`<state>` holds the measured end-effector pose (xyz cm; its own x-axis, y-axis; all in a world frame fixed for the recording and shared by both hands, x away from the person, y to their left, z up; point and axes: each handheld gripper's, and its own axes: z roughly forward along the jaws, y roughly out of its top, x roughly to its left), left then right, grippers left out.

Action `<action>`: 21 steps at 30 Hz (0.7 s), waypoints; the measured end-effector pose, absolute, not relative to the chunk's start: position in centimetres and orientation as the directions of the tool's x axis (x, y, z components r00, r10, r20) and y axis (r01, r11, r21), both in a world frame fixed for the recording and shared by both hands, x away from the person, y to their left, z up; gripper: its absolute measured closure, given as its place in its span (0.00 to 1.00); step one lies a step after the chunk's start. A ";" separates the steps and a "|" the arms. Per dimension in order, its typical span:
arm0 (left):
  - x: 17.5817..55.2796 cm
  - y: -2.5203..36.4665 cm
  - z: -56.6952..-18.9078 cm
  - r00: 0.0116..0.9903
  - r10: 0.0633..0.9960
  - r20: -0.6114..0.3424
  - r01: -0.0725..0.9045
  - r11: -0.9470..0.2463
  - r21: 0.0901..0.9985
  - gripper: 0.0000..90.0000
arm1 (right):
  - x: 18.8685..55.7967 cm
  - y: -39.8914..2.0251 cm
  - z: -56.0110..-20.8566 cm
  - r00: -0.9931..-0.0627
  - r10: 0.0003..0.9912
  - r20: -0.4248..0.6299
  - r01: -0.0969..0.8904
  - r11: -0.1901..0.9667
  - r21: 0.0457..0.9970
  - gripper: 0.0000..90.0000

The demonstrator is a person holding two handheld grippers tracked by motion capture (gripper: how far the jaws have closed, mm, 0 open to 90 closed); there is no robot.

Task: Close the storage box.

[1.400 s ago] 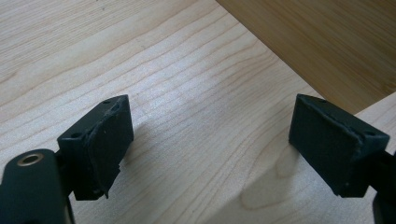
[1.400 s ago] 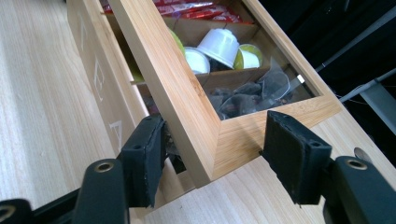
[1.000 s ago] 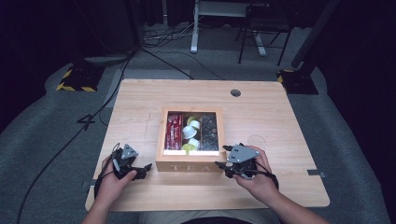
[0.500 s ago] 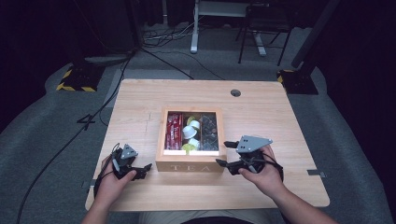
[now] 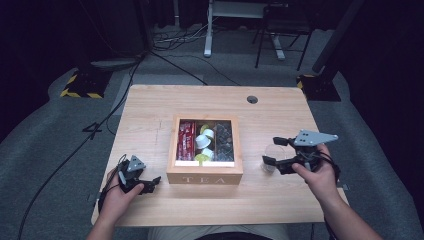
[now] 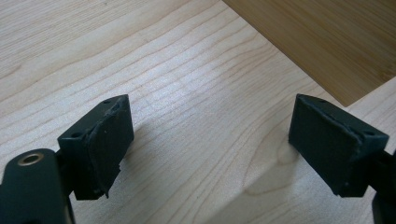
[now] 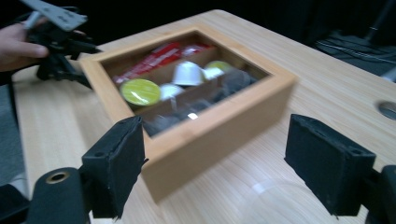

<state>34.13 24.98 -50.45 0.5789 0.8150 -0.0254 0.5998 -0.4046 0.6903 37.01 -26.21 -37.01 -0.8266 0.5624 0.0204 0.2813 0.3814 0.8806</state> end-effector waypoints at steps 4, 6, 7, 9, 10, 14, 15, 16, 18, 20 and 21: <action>34.2 25.1 -50.4 0.583 0.812 -0.031 0.601 -0.406 0.688 0.16 | 37.2 -28.4 -37.2 -0.797 0.603 0.019 0.309 0.382 0.871 0.19; 34.2 25.1 -50.5 0.587 0.809 -0.033 0.597 -0.406 0.692 0.16 | 37.4 -30.4 -37.8 -0.771 0.636 0.027 0.343 0.380 0.859 0.18; 34.3 25.2 -50.5 0.591 0.806 -0.033 0.595 -0.407 0.693 0.16 | 37.5 -31.2 -38.1 -0.763 0.646 0.029 0.358 0.384 0.851 0.18; 34.3 25.3 -50.5 0.601 0.799 -0.024 0.588 -0.421 0.691 0.16 | 37.5 -31.6 -38.3 -0.758 0.652 0.031 0.365 0.384 0.848 0.18; 34.3 25.4 -50.5 0.603 0.797 -0.024 0.587 -0.424 0.690 0.16 | 37.6 -32.1 -38.6 -0.746 0.665 0.034 0.379 0.383 0.842 0.18; 34.4 25.6 -50.4 0.621 0.783 -0.022 0.577 -0.438 0.689 0.16 | 37.8 -34.7 -40.6 -0.687 0.725 0.038 0.439 0.373 0.818 0.18; 34.4 25.6 -50.4 0.623 0.782 -0.021 0.575 -0.440 0.690 0.16 | 37.9 -35.2 -41.0 -0.678 0.734 0.041 0.450 0.370 0.813 0.18; 34.4 25.6 -50.4 0.622 0.783 -0.022 0.576 -0.437 0.691 0.16 | 37.9 -35.7 -41.4 -0.666 0.744 0.047 0.463 0.364 0.808 0.18; 34.4 25.7 -50.4 0.623 0.782 -0.021 0.574 -0.439 0.691 0.16 | 38.0 -36.2 -41.9 -0.656 0.754 0.049 0.474 0.360 0.804 0.18; 34.5 25.7 -50.4 0.627 0.779 -0.022 0.574 -0.442 0.690 0.16 | 38.1 -37.0 -43.1 -0.631 0.774 0.041 0.495 0.362 0.790 0.18; 34.5 25.8 -50.4 0.633 0.774 -0.019 0.569 -0.448 0.690 0.16 | 38.2 -37.7 -44.2 -0.607 0.793 0.041 0.518 0.357 0.777 0.18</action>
<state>34.51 25.79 -50.43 0.6325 0.7743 -0.0191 0.5689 -0.4477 0.6898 38.18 -37.67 -44.17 -0.6074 0.7933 0.0413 0.5185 0.3566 0.7772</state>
